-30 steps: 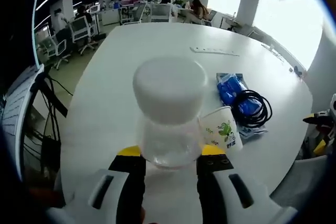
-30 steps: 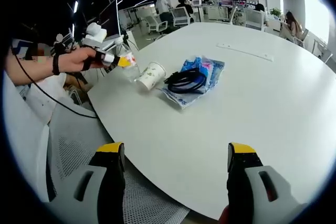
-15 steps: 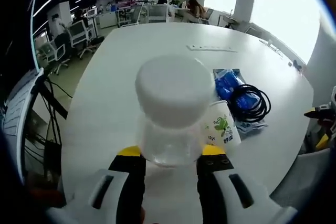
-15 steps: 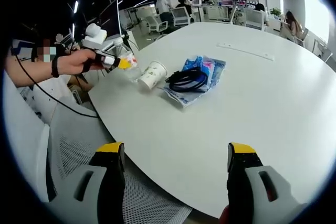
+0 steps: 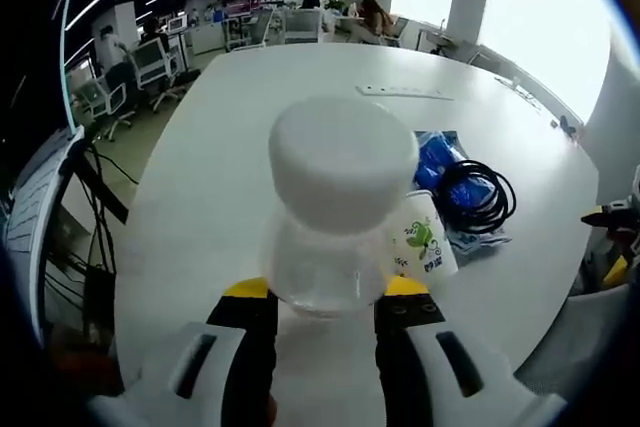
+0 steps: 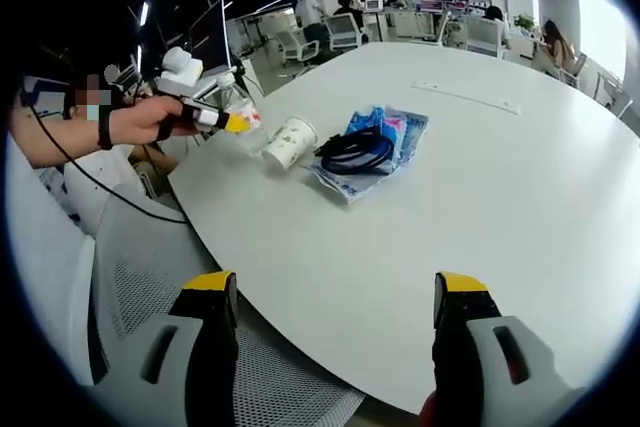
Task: Arrange the tabletop items into an orderly group along one side of the table until the central work area is clear of visible clutter.
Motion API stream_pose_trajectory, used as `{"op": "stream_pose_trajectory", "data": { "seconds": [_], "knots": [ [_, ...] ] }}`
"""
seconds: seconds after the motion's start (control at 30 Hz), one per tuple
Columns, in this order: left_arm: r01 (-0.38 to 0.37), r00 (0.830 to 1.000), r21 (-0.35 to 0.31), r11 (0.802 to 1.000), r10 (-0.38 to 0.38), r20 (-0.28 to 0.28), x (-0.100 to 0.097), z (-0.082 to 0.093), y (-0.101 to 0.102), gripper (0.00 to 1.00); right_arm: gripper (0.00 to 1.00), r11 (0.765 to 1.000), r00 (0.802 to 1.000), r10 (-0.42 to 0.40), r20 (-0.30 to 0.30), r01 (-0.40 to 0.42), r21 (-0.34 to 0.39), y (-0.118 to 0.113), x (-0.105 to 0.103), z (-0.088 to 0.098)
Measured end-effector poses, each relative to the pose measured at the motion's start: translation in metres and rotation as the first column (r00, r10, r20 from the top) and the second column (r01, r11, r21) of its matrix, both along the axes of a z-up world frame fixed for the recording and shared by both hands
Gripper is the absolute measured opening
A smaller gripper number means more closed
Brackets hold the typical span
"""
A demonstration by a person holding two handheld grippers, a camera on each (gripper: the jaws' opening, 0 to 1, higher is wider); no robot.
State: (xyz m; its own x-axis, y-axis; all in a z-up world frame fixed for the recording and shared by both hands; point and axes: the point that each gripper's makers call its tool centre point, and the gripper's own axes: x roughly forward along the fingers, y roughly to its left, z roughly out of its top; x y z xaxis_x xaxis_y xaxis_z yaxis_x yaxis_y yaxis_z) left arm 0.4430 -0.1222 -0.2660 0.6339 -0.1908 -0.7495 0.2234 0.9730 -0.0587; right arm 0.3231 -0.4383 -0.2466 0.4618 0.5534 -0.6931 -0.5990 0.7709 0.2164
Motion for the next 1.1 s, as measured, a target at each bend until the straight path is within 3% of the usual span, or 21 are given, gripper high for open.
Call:
{"op": "stream_pose_trajectory", "data": {
  "seconds": [0.57, 0.9, 1.1],
  "knots": [
    [0.031, 0.999, -0.011, 0.999, -0.031, -0.031, -0.004, -0.007, -0.001, 0.40, 0.81, 1.000, 1.000, 0.001, 0.001, -0.001, 0.003, 0.001, -0.001, 0.000],
    [0.054, 0.999, -0.034, 0.998, -0.053, 0.008, 0.001, -0.003, -0.005, 0.49, 0.80, 1.000, 1.000, 0.004, -0.007, -0.004, -0.001, -0.001, -0.002, -0.002],
    [0.079, 0.997, -0.008, 0.997, -0.079, 0.024, 0.007, -0.002, -0.006, 0.42, 0.81, 1.000, 1.000, 0.009, -0.009, -0.009, -0.002, 0.001, 0.000, -0.001]
  ]
}}
